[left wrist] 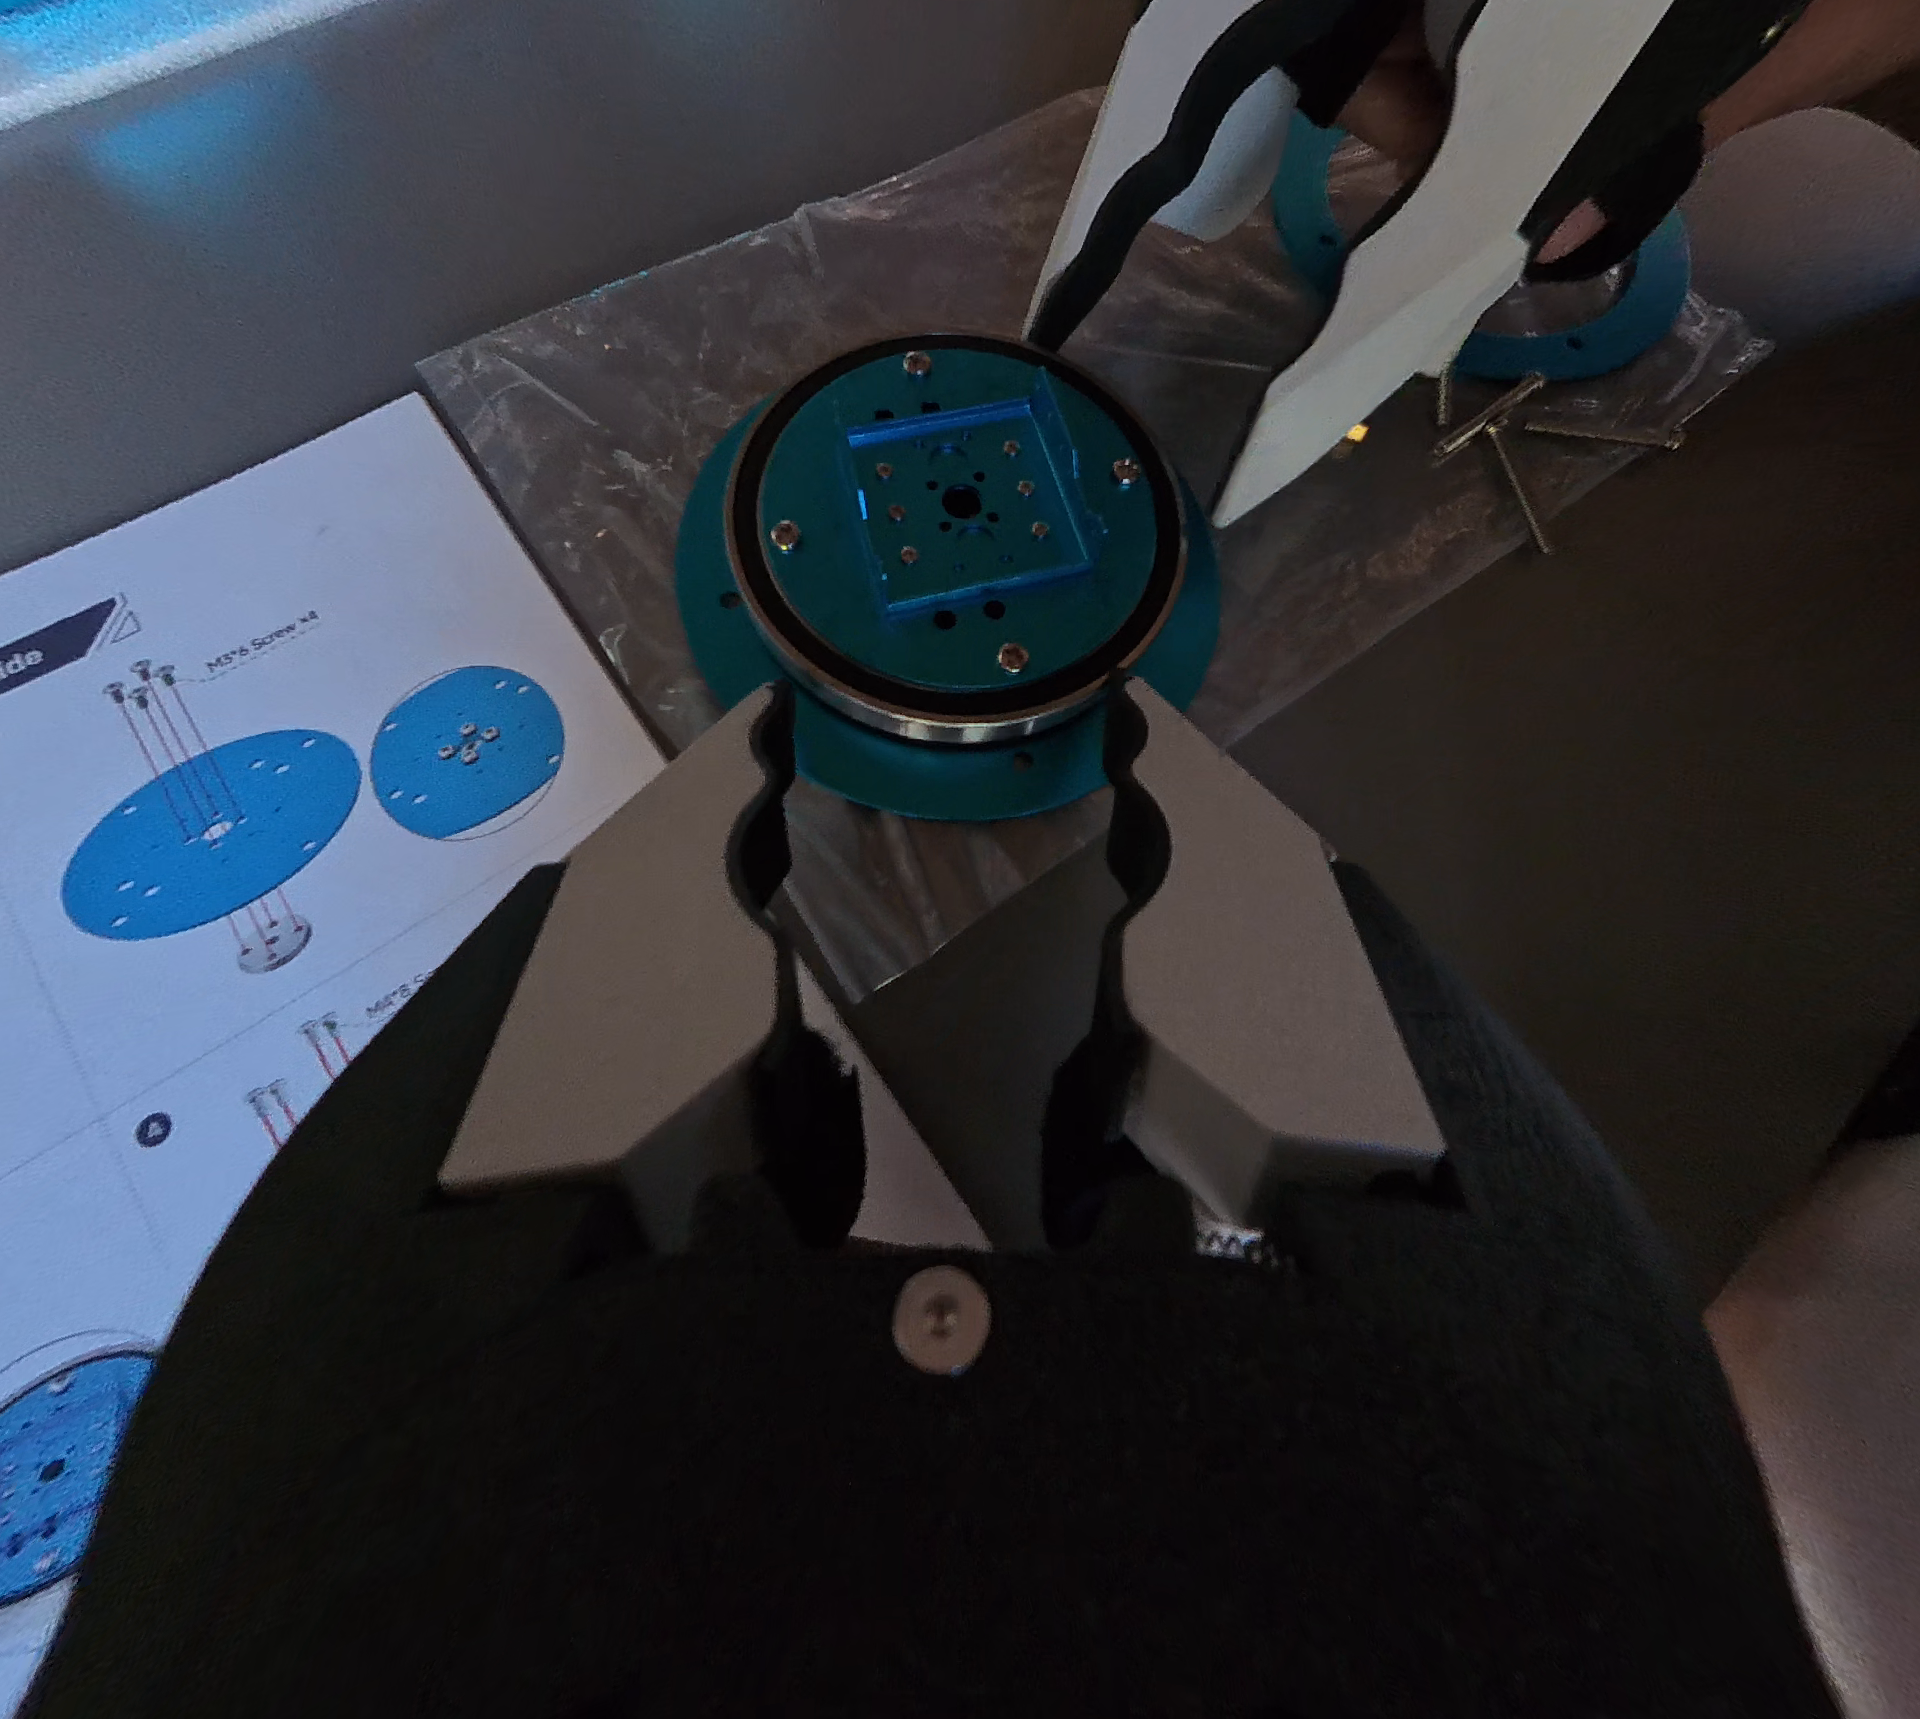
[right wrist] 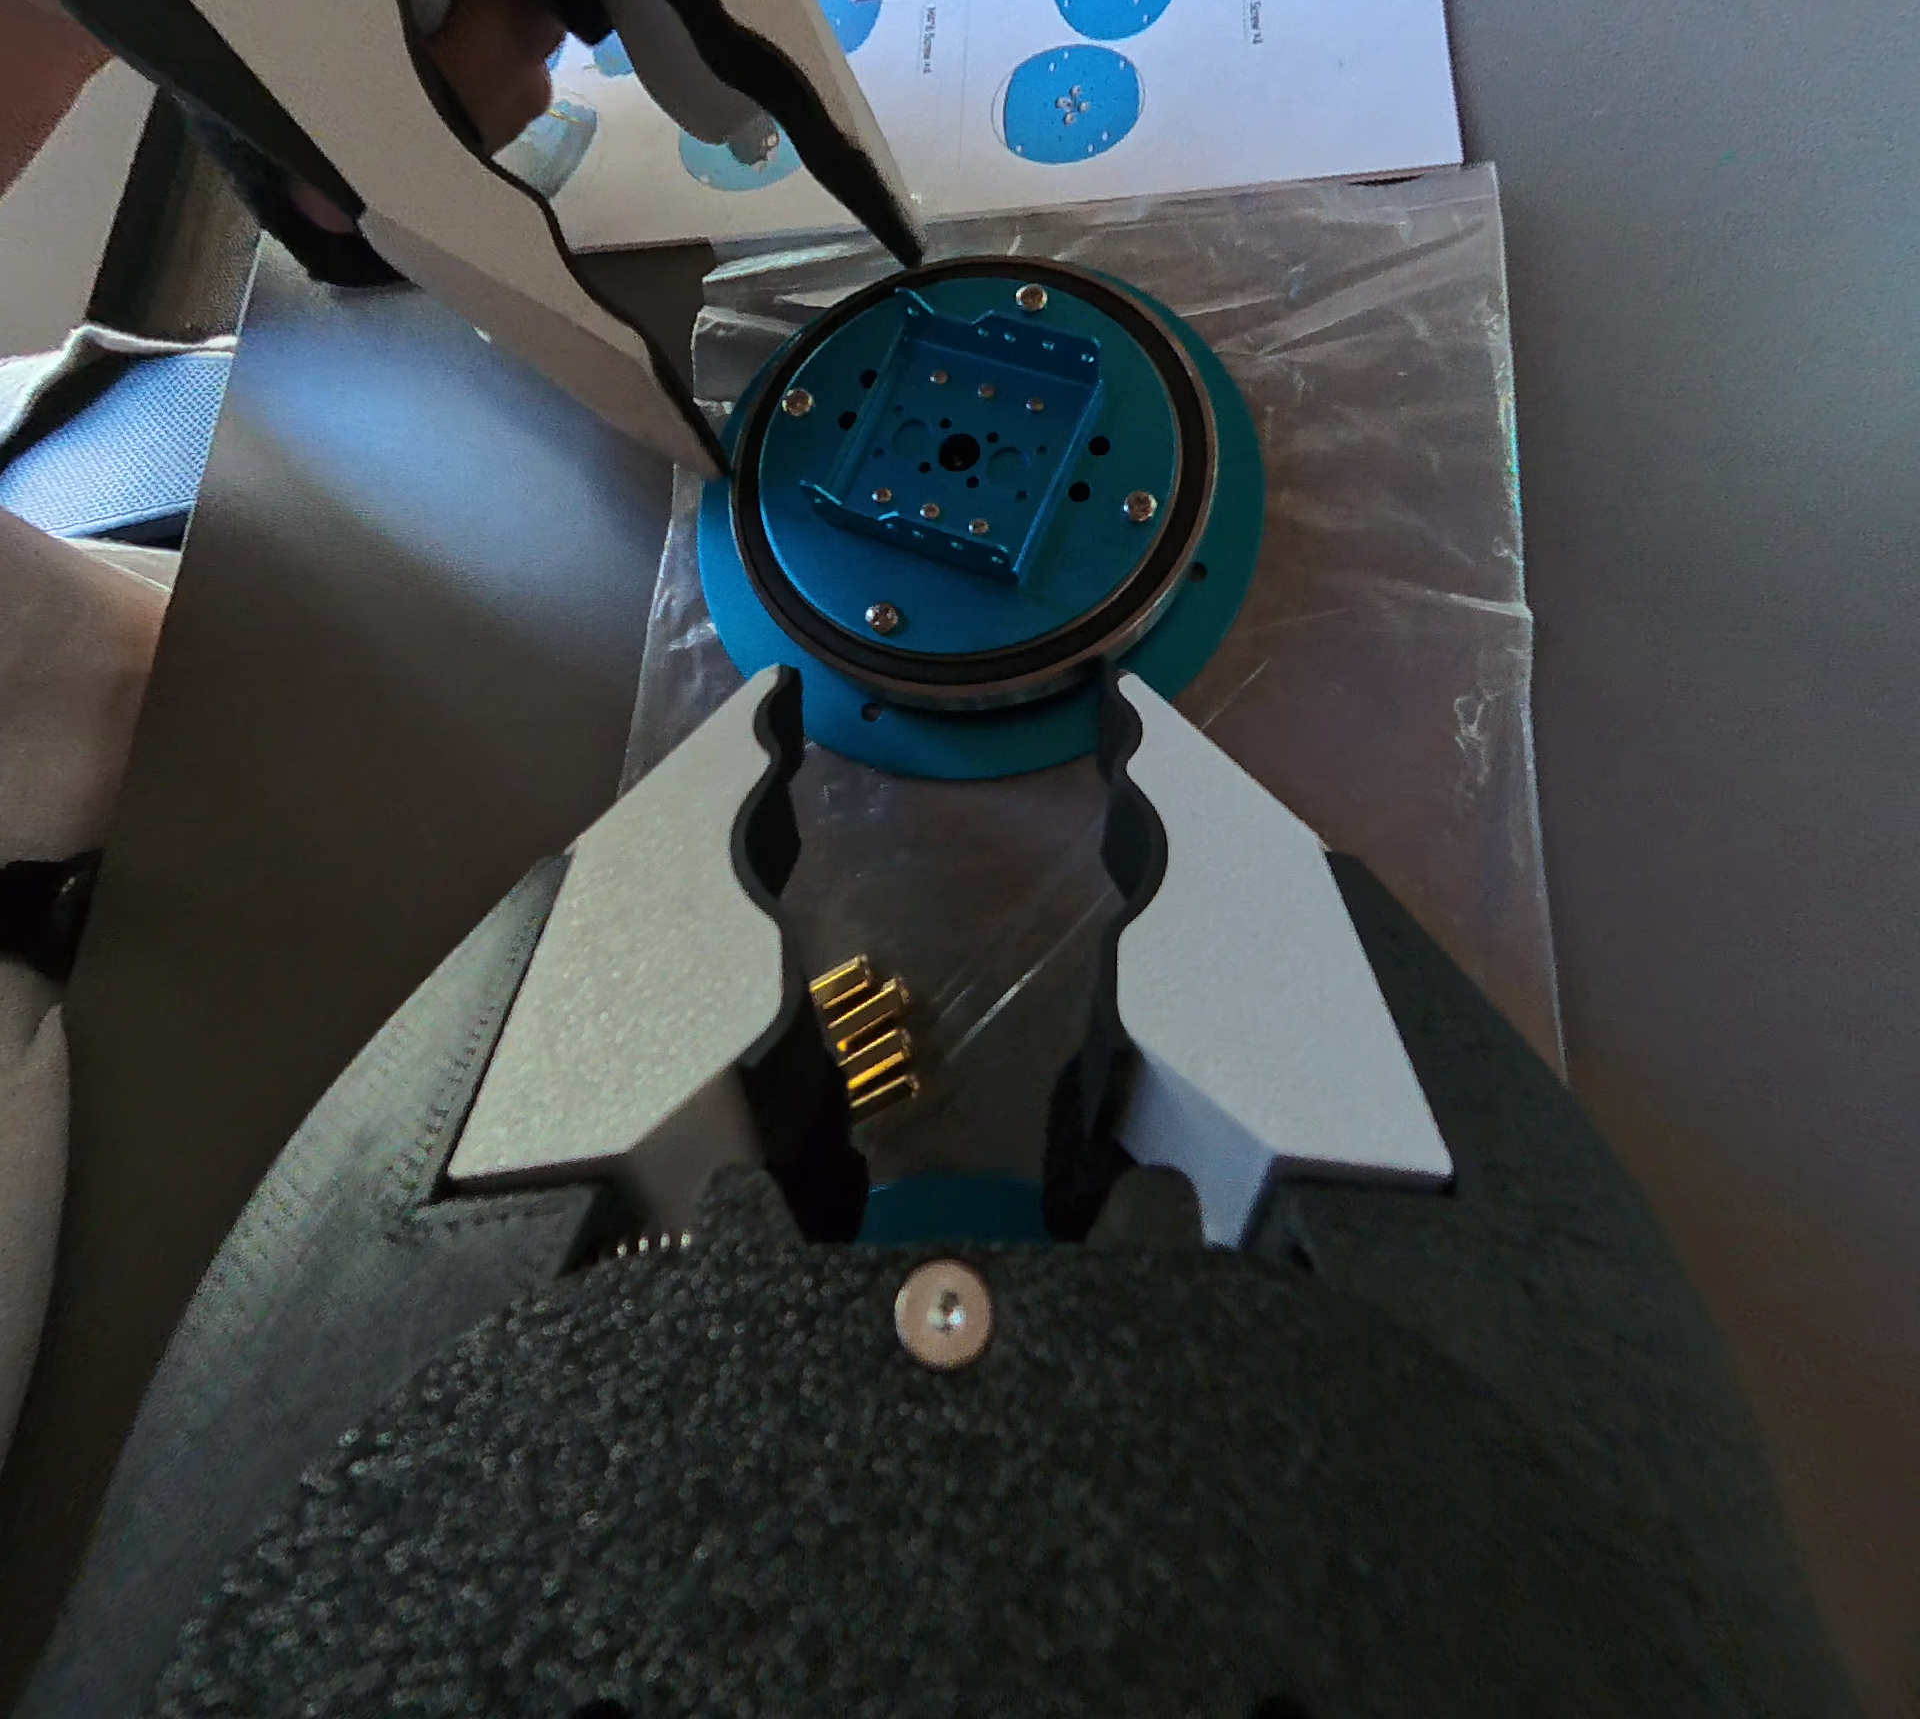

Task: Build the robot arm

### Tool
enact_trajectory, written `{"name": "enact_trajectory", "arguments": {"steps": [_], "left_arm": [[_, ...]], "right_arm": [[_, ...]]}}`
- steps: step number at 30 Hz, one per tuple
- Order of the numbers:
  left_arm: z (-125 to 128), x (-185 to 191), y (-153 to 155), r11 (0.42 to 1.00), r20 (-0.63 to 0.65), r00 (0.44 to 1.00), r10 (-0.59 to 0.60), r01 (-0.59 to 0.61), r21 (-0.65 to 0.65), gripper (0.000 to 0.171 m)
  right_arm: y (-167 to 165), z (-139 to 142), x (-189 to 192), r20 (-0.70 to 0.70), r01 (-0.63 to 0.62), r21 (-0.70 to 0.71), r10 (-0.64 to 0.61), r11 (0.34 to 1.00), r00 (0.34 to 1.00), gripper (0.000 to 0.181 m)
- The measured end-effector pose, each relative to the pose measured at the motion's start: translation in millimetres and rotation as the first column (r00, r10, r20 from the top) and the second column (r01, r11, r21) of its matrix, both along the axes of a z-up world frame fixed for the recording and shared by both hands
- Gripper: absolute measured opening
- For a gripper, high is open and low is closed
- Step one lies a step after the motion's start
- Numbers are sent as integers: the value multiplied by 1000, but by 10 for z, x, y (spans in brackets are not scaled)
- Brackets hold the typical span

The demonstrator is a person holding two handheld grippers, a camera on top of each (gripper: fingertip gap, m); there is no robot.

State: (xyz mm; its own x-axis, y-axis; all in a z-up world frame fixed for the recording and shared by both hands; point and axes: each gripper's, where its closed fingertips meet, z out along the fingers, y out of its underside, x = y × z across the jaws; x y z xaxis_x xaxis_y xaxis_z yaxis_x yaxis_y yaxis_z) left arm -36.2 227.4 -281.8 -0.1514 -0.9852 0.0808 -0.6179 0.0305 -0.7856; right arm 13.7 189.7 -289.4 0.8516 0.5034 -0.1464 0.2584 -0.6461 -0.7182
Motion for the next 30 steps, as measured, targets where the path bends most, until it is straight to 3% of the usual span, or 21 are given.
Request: {"name": "enact_trajectory", "arguments": {"steps": [8, 17, 21, 24, 27, 30], "left_arm": [[20, -56, 21, 1000, -3, 1000, 10, -10, 7, 60], [-54, -147, 5, 996, -52, 999, 16, -20, -82, 66], [-92, -141, -21, 996, -60, 998, 18, -23, -86, 66], [-69, -175, 11, 995, -65, 997, 33, -39, -88, 66], [-84, -221, 16, 995, -75, 997, 30, -37, -94, 66], [-86, -193, -39, 995, -74, 997, 5, -12, -101, 66]], "right_arm": [[16, -5, 33, 17, 20, -7, -20, 1000, 1000, 55], [-145, 115, 277, 54, 78, 26, -79, 997, 995, 65], [-237, 217, 337, -43, 149, 37, -147, 988, 988, 62], [-236, 181, 244, -95, 134, -17, -135, 991, 986, 75], [-255, 136, 371, 7, 142, -31, -142, 989, 990, 87], [-296, 177, 640, 15, 214, -23, -214, 977, 977, 80]]}}
